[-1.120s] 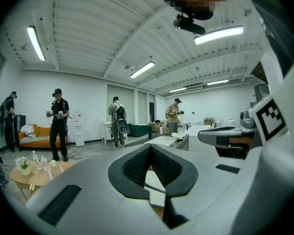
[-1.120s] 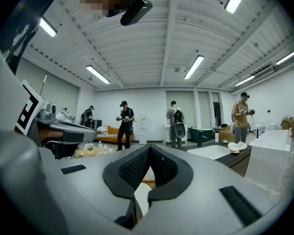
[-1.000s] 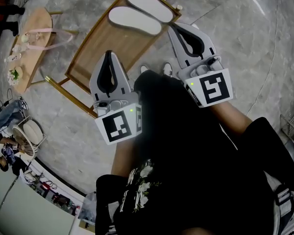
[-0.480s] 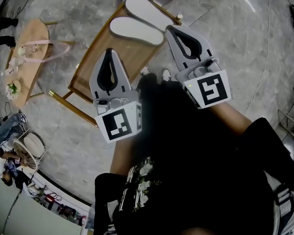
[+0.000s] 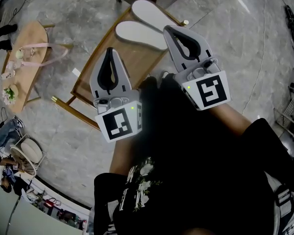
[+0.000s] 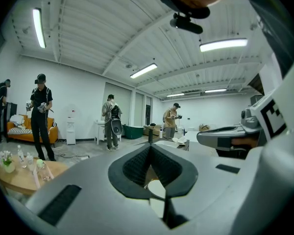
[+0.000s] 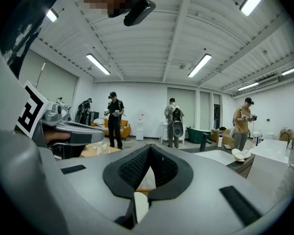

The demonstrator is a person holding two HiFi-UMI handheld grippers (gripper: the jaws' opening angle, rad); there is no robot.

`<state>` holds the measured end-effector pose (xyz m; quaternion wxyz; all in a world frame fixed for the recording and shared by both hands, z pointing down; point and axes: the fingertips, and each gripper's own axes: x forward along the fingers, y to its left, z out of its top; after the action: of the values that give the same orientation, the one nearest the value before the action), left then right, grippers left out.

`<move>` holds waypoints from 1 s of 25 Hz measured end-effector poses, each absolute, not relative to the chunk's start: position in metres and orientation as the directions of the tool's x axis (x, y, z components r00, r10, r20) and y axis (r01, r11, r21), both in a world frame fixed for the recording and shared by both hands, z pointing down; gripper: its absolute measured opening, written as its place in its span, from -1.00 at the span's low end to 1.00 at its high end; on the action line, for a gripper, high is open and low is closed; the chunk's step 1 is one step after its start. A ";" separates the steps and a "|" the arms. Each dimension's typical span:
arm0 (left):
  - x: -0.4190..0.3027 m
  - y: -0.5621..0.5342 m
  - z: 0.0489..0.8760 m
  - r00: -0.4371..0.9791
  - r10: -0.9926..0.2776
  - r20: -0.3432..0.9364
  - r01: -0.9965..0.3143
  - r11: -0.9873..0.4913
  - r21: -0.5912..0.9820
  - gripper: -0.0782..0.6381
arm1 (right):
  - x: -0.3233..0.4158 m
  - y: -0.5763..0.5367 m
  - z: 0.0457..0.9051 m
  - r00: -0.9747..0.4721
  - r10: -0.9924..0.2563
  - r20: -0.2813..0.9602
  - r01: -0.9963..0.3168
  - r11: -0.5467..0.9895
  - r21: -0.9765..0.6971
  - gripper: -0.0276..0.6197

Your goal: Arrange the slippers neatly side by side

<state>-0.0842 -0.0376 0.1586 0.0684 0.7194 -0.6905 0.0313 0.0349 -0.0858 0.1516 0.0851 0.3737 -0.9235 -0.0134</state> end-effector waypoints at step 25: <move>-0.080 -0.034 0.246 -0.373 -0.864 0.337 -0.896 0.430 0.112 -0.77 | -0.018 -0.113 0.248 -0.926 -0.177 0.335 -0.194 0.981 -0.020 -0.92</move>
<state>-0.0800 -0.0341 0.2464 0.1751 0.5319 -0.8273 0.0446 -0.0181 -0.1129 0.2480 0.1680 0.0946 -0.9809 0.0264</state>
